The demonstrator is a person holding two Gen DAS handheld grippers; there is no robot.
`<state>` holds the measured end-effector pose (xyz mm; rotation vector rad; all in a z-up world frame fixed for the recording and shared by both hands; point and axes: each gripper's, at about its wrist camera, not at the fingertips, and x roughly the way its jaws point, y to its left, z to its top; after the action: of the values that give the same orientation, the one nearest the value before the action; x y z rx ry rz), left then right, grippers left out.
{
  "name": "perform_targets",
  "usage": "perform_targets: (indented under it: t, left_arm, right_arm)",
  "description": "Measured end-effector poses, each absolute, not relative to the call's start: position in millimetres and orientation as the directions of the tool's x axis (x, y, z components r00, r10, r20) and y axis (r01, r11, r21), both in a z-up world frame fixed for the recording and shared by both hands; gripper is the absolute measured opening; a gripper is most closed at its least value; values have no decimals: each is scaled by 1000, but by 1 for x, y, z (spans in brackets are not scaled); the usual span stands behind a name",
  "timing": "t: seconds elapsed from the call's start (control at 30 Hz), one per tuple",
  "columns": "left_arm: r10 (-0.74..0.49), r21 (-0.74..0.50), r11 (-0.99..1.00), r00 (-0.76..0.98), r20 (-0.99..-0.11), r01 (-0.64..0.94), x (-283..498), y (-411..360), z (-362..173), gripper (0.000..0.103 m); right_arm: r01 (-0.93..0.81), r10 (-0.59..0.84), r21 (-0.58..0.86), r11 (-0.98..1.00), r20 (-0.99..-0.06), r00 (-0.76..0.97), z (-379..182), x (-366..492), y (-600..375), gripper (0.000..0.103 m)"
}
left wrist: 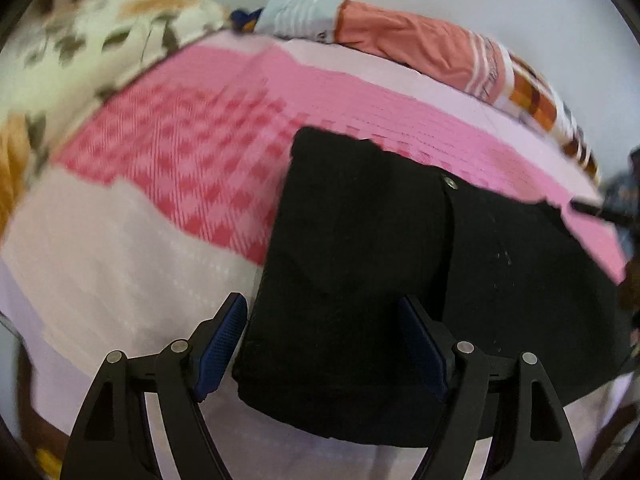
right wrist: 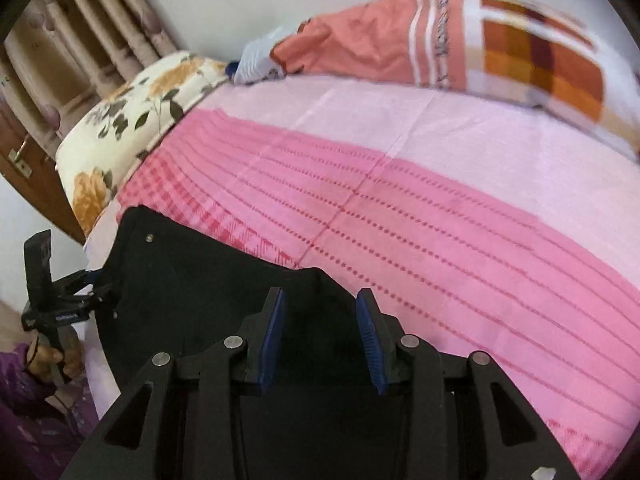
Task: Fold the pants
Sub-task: 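Move the right gripper to the leg hem and grasp it again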
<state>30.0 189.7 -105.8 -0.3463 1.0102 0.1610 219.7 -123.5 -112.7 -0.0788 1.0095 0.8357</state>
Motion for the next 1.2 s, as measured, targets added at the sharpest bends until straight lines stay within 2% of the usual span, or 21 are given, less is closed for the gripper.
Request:
perform_targets:
  t: [0.1, 0.23, 0.33, 0.37, 0.43, 0.6, 0.8, 0.83, 0.9, 0.97, 1.07, 1.13, 1.2]
  left_arm:
    - [-49, -255, 912, 533, -845, -321, 27, 198, -109, 82]
    - [-2, -194, 932, 531, -847, -307, 28, 191, -108, 85]
    - [10, -183, 933, 531, -847, -308, 28, 192, -109, 88]
    - [8, -188, 931, 531, -848, -313, 28, 195, -110, 90]
    - [6, -196, 926, 532, -847, -323, 29, 197, -111, 93]
    - [28, -181, 927, 540, -841, -329, 28, 198, -114, 100]
    - [42, -173, 929, 558, -829, -327, 27, 199, -117, 103]
    - [46, -171, 930, 562, -826, -326, 27, 198, -117, 103]
    - [52, -165, 932, 569, -820, -322, 26, 197, -117, 103]
    - [53, -167, 931, 573, -818, -324, 26, 198, -117, 103]
    - [56, -164, 932, 573, -817, -324, 27, 197, -116, 103]
    - [59, -156, 935, 573, -817, -318, 27, 196, -115, 103]
    - [63, -152, 935, 571, -818, -320, 28, 196, -112, 103]
  right_arm:
    - [-676, 583, 338, 655, -795, 168, -125, 220, -113, 36]
    - [-742, 595, 345, 575, -799, 89, -128, 210, -100, 33]
    - [-751, 573, 298, 589, -810, 128, -127, 212, -96, 14]
    - [-738, 572, 294, 607, -807, 148, -128, 217, -99, 12]
    - [-719, 594, 324, 615, -790, 152, -130, 224, -104, 10]
    - [-696, 576, 277, 662, -783, 237, -132, 225, -103, 7]
    - [-622, 638, 387, 681, -730, 246, -147, 241, -115, 6]
    - [-608, 656, 418, 675, -717, 236, -148, 243, -118, 7]
    - [-582, 674, 443, 682, -690, 265, -145, 244, -125, 18]
    - [-528, 685, 473, 705, -648, 333, -135, 242, -140, 24]
    - [-419, 689, 547, 725, -566, 453, -118, 232, -181, 24]
    - [-329, 677, 610, 721, -518, 523, -110, 211, -224, 30]
    - [-257, 637, 630, 733, -502, 585, -109, 179, -267, 48]
